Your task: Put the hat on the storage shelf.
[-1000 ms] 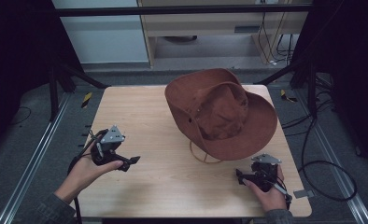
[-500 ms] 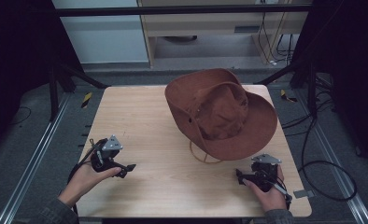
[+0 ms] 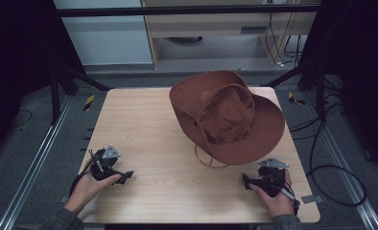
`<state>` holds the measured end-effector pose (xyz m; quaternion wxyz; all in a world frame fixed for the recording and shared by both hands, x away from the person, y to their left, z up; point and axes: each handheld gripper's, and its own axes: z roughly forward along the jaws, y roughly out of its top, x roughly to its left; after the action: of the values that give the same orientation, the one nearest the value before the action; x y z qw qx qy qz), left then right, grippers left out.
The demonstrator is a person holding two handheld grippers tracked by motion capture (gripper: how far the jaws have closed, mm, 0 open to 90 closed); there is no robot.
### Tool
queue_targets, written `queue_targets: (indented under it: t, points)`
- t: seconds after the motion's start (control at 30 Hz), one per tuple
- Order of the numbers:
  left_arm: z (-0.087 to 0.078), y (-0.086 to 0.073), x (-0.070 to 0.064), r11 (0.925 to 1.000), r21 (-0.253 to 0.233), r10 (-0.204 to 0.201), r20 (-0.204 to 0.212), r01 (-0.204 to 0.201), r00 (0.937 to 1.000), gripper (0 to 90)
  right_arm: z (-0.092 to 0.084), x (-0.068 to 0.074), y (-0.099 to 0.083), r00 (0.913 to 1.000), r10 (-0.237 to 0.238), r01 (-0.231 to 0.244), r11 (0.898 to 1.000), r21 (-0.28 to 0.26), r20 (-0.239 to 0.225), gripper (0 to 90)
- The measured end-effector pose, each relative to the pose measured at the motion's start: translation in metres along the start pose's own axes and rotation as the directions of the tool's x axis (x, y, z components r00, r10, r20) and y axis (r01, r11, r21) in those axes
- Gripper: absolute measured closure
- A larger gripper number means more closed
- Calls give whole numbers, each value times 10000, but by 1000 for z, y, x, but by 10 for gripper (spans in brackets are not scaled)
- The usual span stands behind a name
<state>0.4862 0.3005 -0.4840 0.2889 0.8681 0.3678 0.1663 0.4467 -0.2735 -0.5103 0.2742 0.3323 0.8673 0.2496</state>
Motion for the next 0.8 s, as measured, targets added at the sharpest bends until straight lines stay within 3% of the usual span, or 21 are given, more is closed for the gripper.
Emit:
queue_targets:
  t: [0.2,0.5,0.8]
  points:
    - [10,-6,6,9984,-378,-418,-87,414,9991,56,0,0,0,10000,5,-5,10000,1,1,7]
    - [17,-6,7,9969,-460,-641,-35,639,9979,44,0,0,0,10000,3,-3,10000,1,1,7]
    - [20,-13,6,9899,-1156,-815,54,816,9967,23,0,0,0,10000,5,-5,10000,3,4,6]
